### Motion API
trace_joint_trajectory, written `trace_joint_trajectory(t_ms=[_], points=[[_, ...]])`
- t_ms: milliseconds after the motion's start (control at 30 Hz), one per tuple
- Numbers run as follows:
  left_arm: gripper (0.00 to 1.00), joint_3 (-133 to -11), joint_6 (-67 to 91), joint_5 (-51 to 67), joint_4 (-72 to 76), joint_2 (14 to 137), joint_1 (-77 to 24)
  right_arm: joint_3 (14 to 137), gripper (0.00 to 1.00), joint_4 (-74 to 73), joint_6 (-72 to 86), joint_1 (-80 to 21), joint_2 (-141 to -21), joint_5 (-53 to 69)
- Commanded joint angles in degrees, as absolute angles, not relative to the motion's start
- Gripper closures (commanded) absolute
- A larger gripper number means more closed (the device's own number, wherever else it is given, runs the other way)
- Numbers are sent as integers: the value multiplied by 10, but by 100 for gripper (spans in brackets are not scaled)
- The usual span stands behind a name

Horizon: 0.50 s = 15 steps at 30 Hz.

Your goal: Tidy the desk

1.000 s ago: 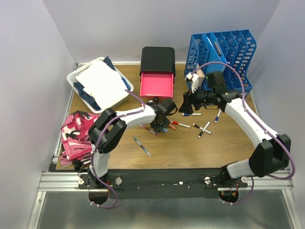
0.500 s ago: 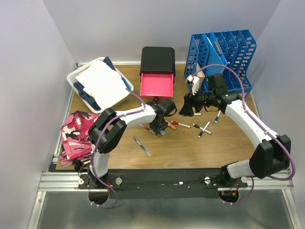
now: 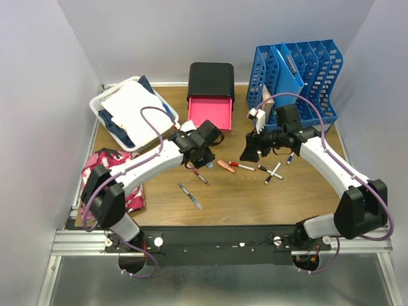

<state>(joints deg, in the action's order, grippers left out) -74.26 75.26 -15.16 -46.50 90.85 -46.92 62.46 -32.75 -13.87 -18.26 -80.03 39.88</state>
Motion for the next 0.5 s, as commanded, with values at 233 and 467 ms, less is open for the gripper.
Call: trace_joint_trajectory(t_ms=[233, 467], points=[[81, -897, 726, -107, -437, 914, -326, 607, 28, -329, -159, -180, -791, 419], [79, -1048, 733, -74, -453, 1031, -310, 606, 28, -325, -168, -180, -802, 417]])
